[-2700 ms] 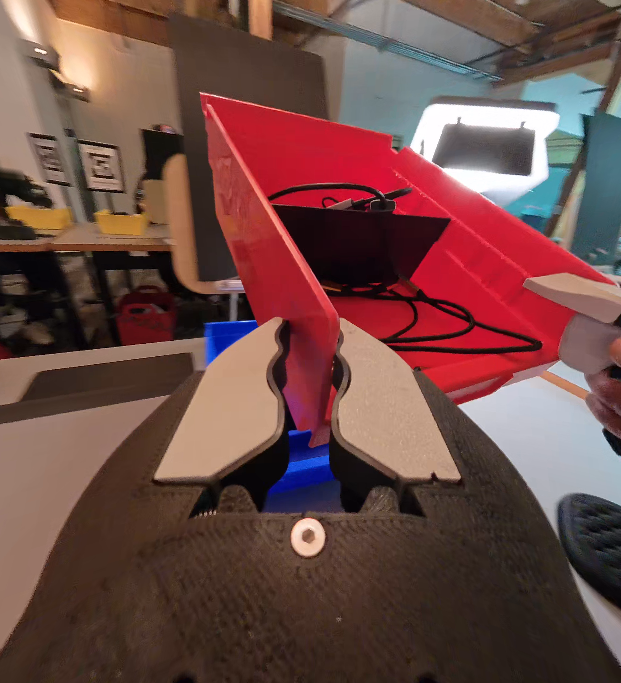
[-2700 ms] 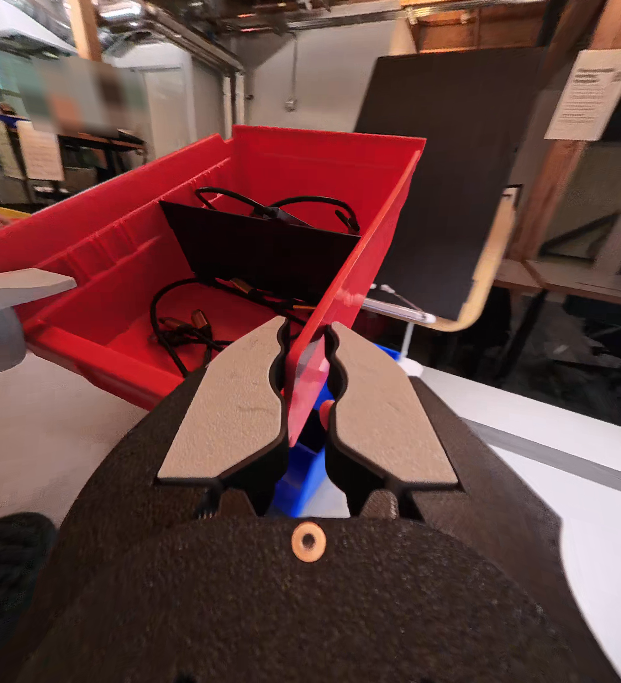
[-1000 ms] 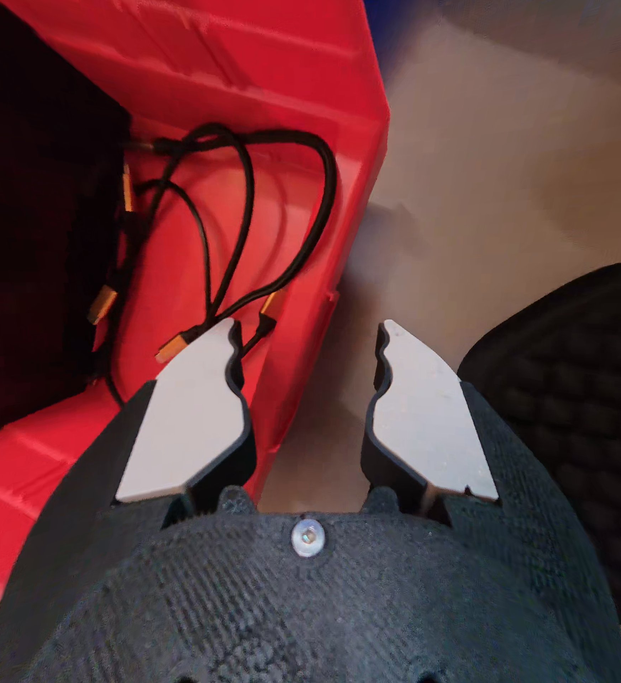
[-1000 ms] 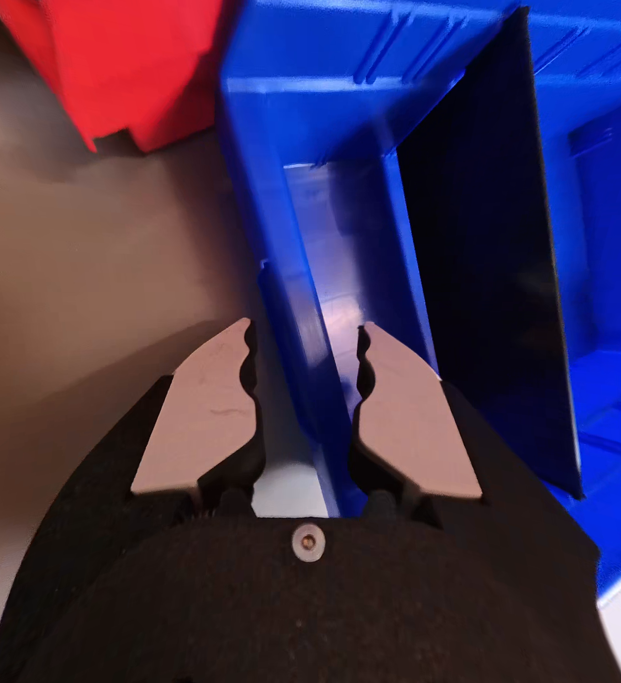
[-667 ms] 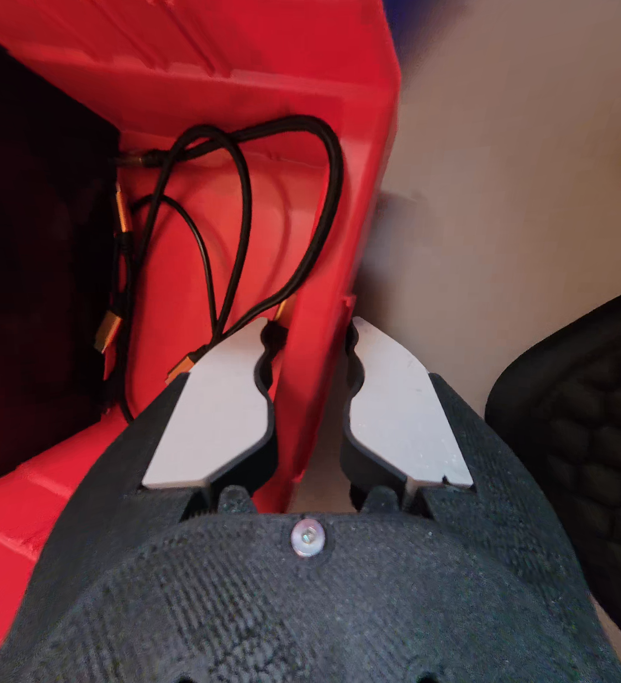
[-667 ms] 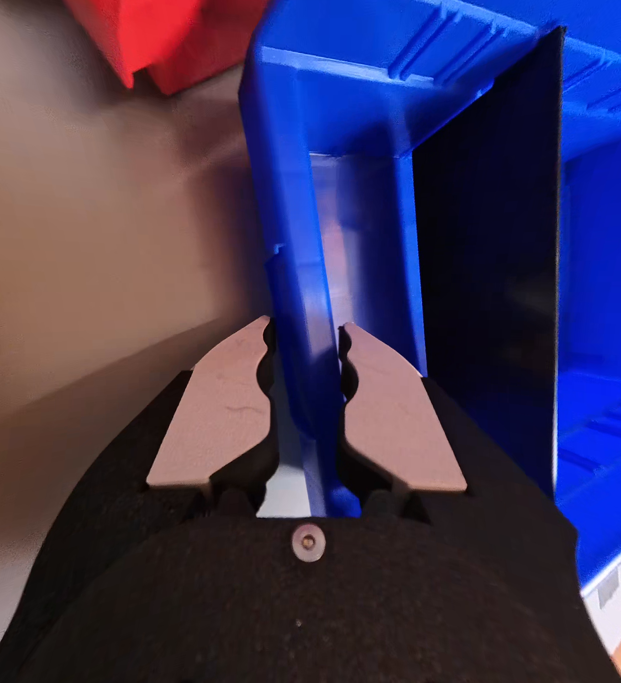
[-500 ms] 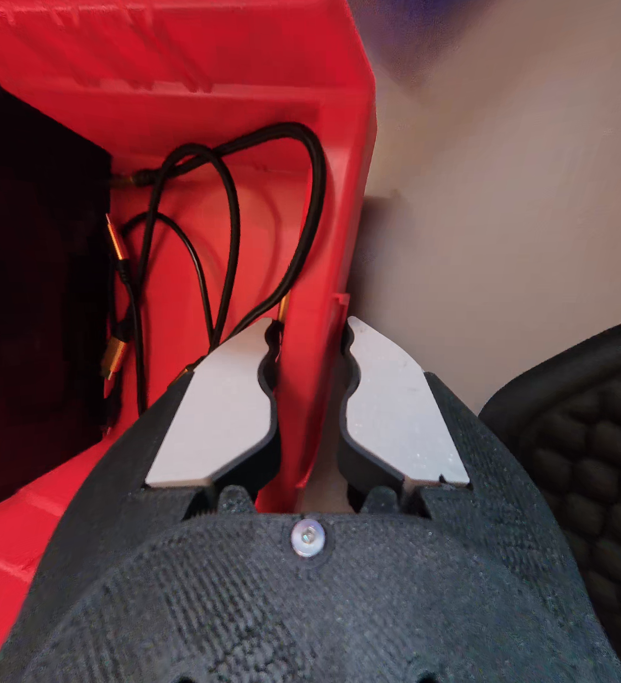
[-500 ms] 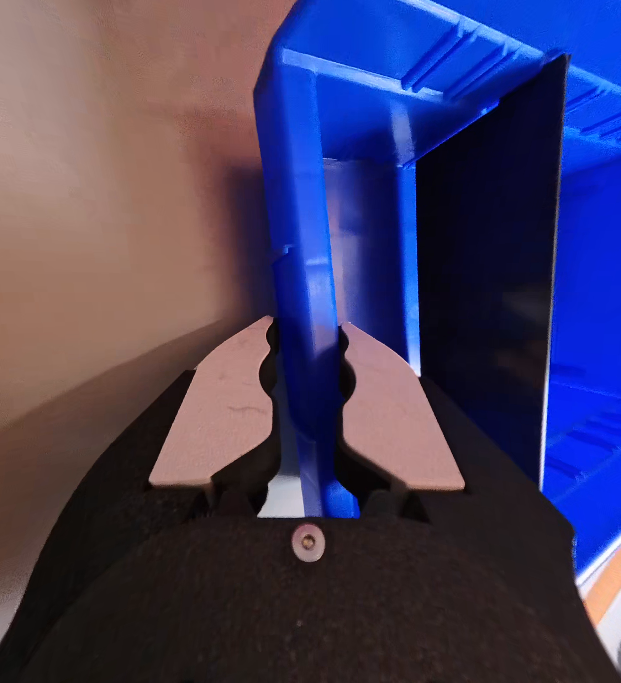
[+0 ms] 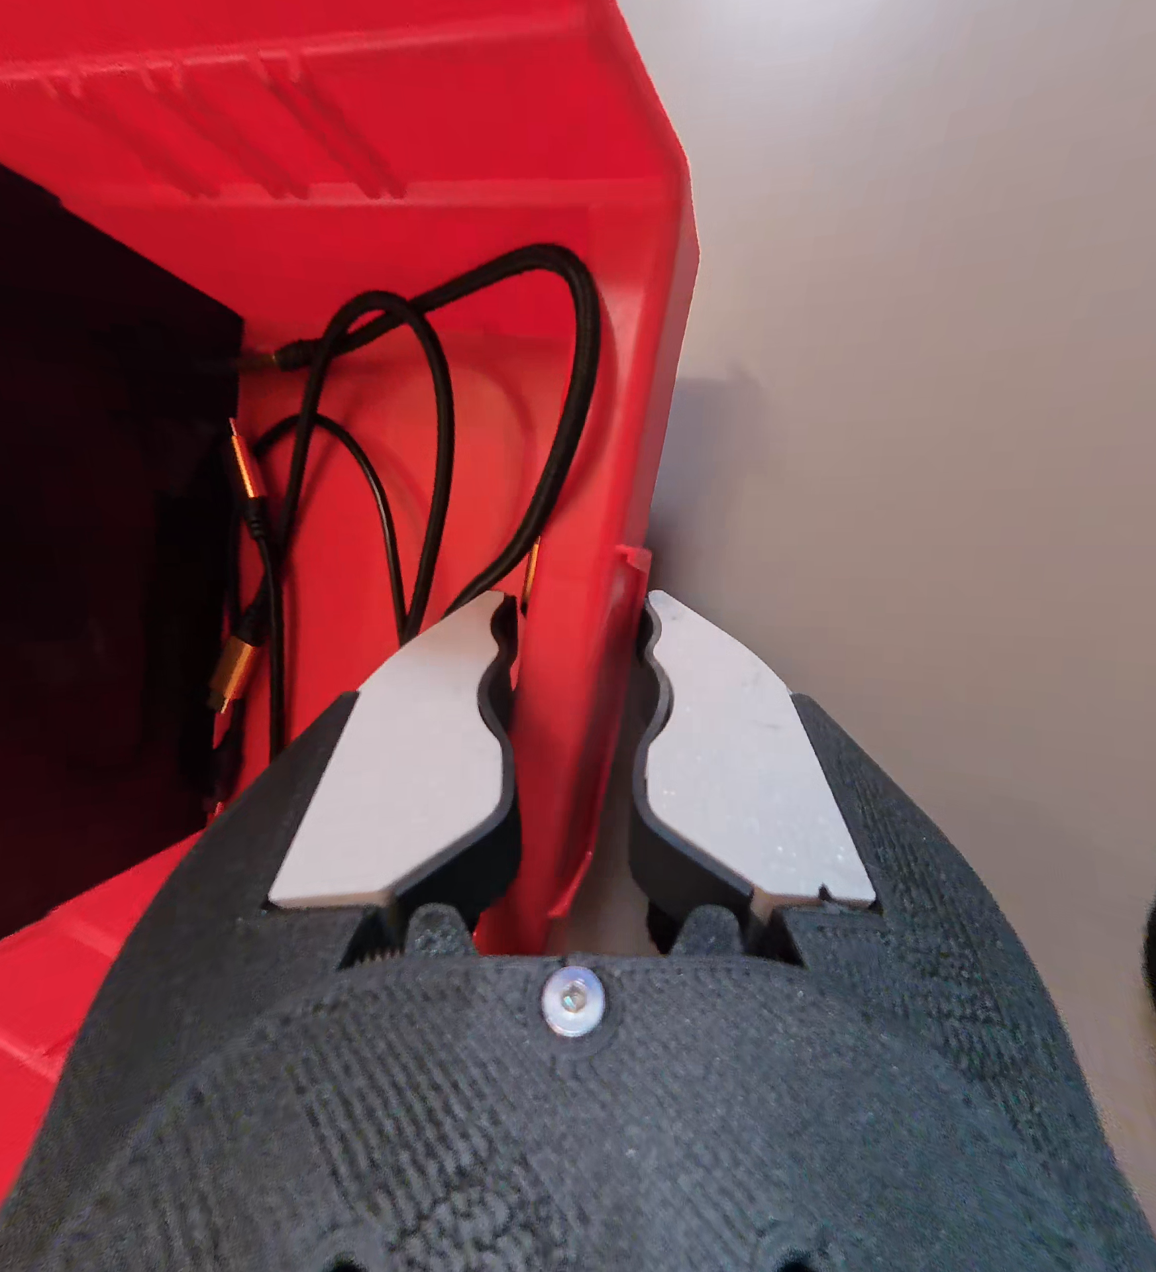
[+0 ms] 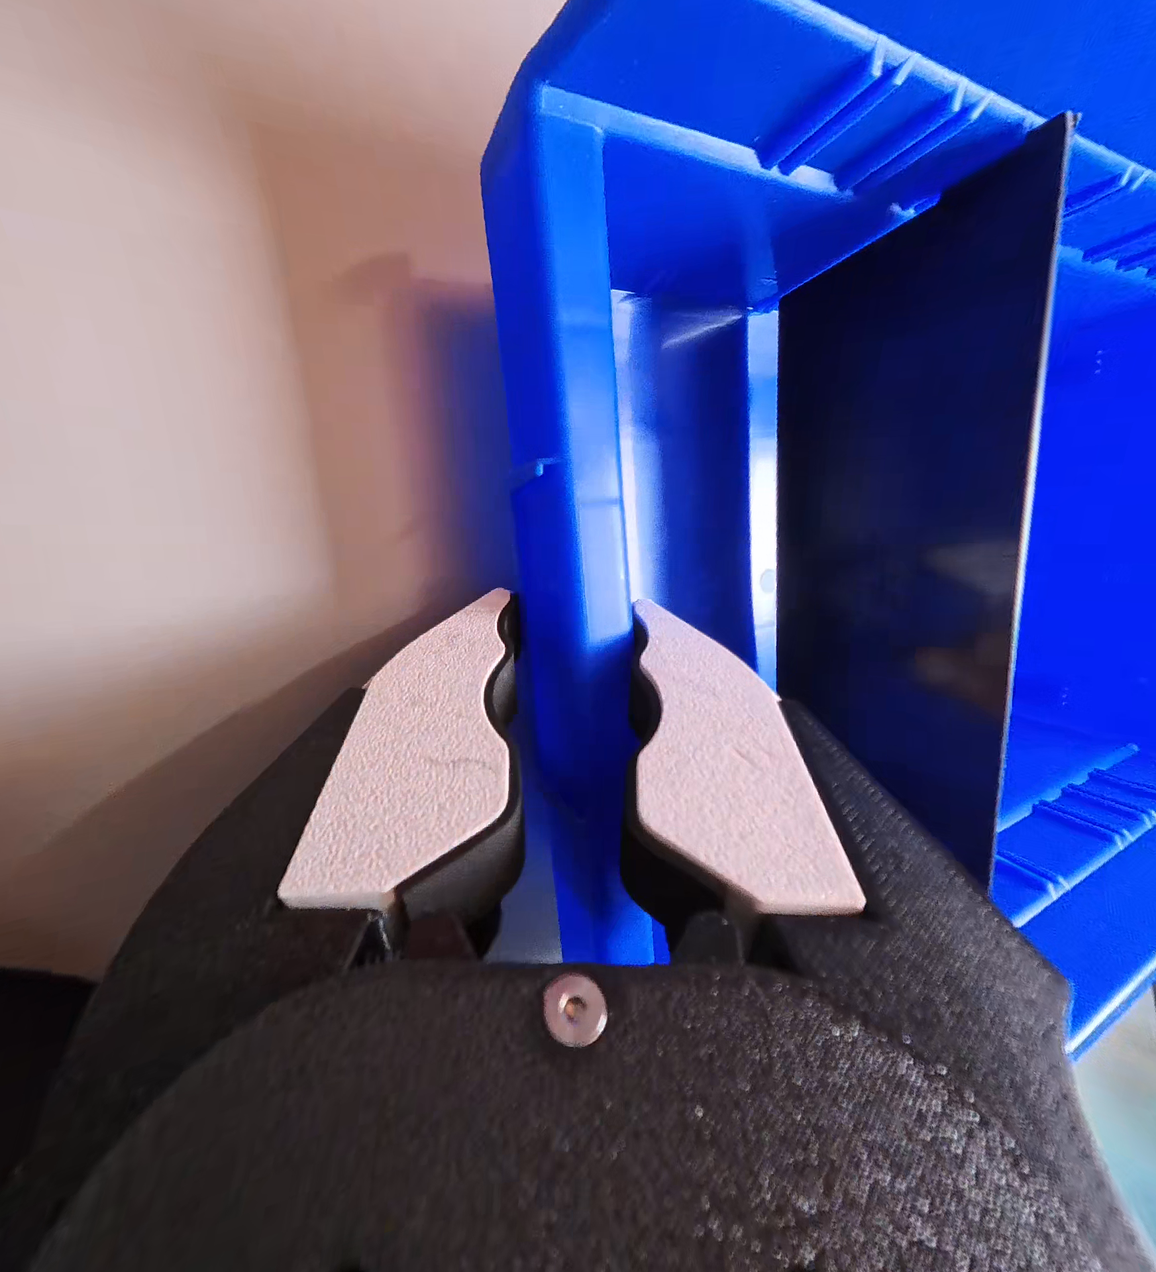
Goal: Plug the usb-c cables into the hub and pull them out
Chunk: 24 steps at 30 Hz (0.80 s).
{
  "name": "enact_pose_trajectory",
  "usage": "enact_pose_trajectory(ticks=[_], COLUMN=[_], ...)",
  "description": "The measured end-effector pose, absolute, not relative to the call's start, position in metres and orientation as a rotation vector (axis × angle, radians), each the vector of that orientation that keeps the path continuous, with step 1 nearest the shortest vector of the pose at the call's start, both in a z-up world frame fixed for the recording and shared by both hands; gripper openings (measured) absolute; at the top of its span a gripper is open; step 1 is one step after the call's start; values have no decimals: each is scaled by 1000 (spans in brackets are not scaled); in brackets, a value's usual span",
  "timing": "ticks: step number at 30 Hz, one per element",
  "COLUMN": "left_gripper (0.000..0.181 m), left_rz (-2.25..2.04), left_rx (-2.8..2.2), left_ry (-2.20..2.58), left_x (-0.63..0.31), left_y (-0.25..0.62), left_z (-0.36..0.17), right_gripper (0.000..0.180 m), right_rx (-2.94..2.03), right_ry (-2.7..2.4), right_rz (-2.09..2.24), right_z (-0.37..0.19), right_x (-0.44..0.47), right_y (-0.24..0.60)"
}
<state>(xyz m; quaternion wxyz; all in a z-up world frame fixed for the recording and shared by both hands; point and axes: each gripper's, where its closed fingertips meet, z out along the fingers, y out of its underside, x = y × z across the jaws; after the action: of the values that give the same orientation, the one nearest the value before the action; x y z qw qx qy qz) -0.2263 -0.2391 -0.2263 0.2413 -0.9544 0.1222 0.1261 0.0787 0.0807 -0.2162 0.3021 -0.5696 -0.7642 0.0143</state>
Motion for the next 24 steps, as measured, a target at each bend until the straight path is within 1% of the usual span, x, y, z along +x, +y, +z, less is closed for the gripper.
enact_pose_trajectory(ticks=[9, 24], left_gripper=[34, 34], left_rz=[307, 309], left_rx=[-2639, -2636], left_ry=[256, 234], left_x=[-261, -274], left_y=[-222, -228], left_z=[-228, -229], right_gripper=[29, 30], right_rx=[-1471, -1365], right_ry=[-2058, -2050], right_rz=[68, 11], right_z=[-217, -217], right_x=[86, 86], right_y=[131, 136])
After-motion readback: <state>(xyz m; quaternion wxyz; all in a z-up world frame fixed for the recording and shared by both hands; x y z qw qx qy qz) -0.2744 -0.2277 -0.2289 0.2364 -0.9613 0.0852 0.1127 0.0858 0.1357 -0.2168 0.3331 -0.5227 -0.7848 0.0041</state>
